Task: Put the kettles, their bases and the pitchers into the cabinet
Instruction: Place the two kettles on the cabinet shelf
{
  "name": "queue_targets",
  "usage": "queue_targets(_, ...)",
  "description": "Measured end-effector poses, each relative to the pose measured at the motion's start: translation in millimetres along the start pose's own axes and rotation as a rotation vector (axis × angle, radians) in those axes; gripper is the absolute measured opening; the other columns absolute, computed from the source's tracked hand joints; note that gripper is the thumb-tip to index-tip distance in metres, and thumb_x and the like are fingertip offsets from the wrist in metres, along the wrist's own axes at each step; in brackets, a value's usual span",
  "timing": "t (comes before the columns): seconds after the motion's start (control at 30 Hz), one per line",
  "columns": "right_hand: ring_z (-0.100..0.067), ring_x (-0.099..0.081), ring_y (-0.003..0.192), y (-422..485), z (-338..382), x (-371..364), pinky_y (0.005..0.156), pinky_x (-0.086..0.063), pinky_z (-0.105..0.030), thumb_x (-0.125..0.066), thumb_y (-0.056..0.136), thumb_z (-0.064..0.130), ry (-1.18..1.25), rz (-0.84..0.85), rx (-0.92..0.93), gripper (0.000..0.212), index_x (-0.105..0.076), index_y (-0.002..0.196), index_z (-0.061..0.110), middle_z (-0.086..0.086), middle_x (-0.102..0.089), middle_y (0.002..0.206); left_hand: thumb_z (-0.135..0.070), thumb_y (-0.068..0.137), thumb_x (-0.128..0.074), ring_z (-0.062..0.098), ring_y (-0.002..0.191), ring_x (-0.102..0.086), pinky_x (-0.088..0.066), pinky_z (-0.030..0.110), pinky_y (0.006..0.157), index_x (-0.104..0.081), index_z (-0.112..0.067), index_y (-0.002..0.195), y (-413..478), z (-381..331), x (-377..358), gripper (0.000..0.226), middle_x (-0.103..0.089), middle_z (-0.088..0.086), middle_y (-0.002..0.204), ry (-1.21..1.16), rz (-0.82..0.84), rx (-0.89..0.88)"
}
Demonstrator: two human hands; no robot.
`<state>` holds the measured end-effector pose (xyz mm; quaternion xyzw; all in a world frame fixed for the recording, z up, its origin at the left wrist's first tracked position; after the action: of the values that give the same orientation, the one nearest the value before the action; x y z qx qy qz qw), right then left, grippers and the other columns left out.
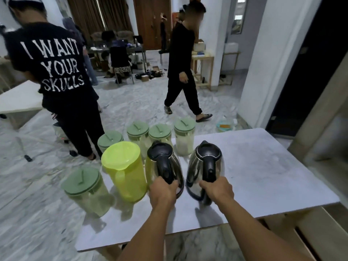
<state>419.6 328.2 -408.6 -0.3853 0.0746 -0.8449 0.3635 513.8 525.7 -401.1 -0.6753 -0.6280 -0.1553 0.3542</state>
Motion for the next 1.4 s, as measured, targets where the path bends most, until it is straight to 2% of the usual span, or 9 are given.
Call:
queue_targets(0.13,-0.032,-0.065,0.089,-4.2,8.4,29.3,0.079,-0.054,-0.036,-0.070,0.077,0.030,0.145,-0.027,0.027,0.030,-0.069,0.099,0.011,-0.010,-0.070,0.091,-0.040,0.081,-0.064,0.034,0.093,-0.064,-0.046,0.032,0.071,-0.066,-0.013,0.101,-11.8,-19.3,14.7,0.033,-0.070,0.011,0.099,0.062,-0.035,-0.098)
queue_targets(0.3,-0.029,-0.067,0.077,-23.5,4.1,90.0,0.066,-0.050,-0.032,-0.068,0.069,0.032,0.285,-0.103,0.026,0.038,-0.065,0.098,0.009,-0.010,-0.071,0.085,-0.036,0.083,-0.061,0.035,0.086,-0.064,-0.041,0.031,0.065,-0.066,-0.007,0.091,-58.3,-71.4,20.6,0.031,-0.070,0.016,0.090,-0.050,-0.004,-0.287)
queue_targets(0.43,-0.032,-0.071,0.071,-50.0,-30.4,144.3,0.071,-0.060,-0.040,-0.064,0.063,0.033,0.349,-0.205,0.002,0.037,-0.068,0.089,0.008,-0.012,-0.073,0.076,-0.036,0.083,-0.059,0.031,0.074,-0.062,-0.042,0.031,0.061,-0.065,-0.006,0.084,-106.1,-98.9,14.1,0.031,-0.068,0.012,0.080,-0.147,0.010,-0.364)
queue_targets(0.57,-0.027,-0.061,0.064,-95.2,-67.5,219.6,0.071,-0.051,-0.034,-0.066,0.077,0.028,0.413,-0.425,-0.023,0.022,-0.062,0.087,0.009,-0.006,-0.061,0.068,-0.026,0.082,-0.060,0.017,0.053,-0.050,-0.033,0.026,0.047,-0.061,-0.010,0.069,-164.9,-136.8,10.6,0.021,-0.059,0.005,0.062,-0.317,0.040,-0.398)
queue_targets(0.8,-0.033,-0.067,0.085,-183.0,-107.3,345.9,0.078,-0.056,-0.035,-0.071,0.076,0.035,0.495,-0.813,-0.054,0.029,-0.061,0.077,0.008,-0.009,-0.067,0.081,-0.030,0.080,-0.062,0.026,0.068,-0.056,-0.042,0.028,0.067,-0.068,-0.011,0.083,-269.0,-230.8,-22.1,0.020,-0.065,0.007,0.077,-0.341,0.262,-0.641)
queue_targets(0.93,-0.033,-0.070,0.078,-249.6,-132.1,404.5,0.076,-0.059,-0.040,-0.068,0.067,0.040,0.575,-1.047,-0.067,0.031,-0.069,0.080,0.011,-0.012,-0.074,0.083,-0.031,0.082,-0.062,0.023,0.064,-0.051,-0.038,0.027,0.067,-0.062,-0.017,0.071,-339.2,-271.4,-36.3,0.018,-0.059,0.004,0.071,-0.373,0.408,-0.811)
queue_targets(1.03,-0.034,-0.067,0.079,-311.5,-149.4,435.8,0.075,-0.057,-0.038,-0.067,0.071,0.035,0.591,-1.232,-0.074,0.020,-0.059,0.068,0.017,-0.009,-0.070,0.077,-0.035,0.082,-0.062,0.025,0.069,-0.056,-0.040,0.026,0.067,-0.071,-0.013,0.080,-393.1,-289.9,-46.0,0.024,-0.065,0.006,0.075,-0.390,0.495,-0.912)
queue_targets(1.27,-0.028,-0.064,0.078,-424.4,-199.0,495.7,0.076,-0.057,-0.040,-0.066,0.074,0.033,0.524,-1.568,-0.143,0.017,-0.060,0.069,0.018,-0.007,-0.067,0.077,-0.037,0.078,-0.061,0.029,0.077,-0.062,-0.049,0.030,0.069,-0.073,-0.011,0.080,-516.8,-314.9,-72.7,0.028,-0.067,0.009,0.078,-0.451,0.717,-0.997)
queue_targets(1.4,-0.030,-0.066,0.074,-469.2,-231.9,538.5,0.068,-0.054,-0.035,-0.062,0.069,0.033,0.528,-1.708,-0.130,0.020,-0.067,0.073,0.015,-0.006,-0.067,0.072,-0.036,0.077,-0.062,0.026,0.071,-0.063,-0.041,0.028,0.059,-0.072,-0.012,0.077,-591.1,-336.4,-91.1,0.026,-0.069,0.008,0.074,-0.526,0.840,-1.046)
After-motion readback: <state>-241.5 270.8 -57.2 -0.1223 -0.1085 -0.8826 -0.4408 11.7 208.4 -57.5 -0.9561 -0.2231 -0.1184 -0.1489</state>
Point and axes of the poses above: each hand's wrist, its own y-axis towards the middle knuckle, its own x-axis out of the back of the hand, z = x × y, the point moved 8 cm from there along y, towards the middle knuckle
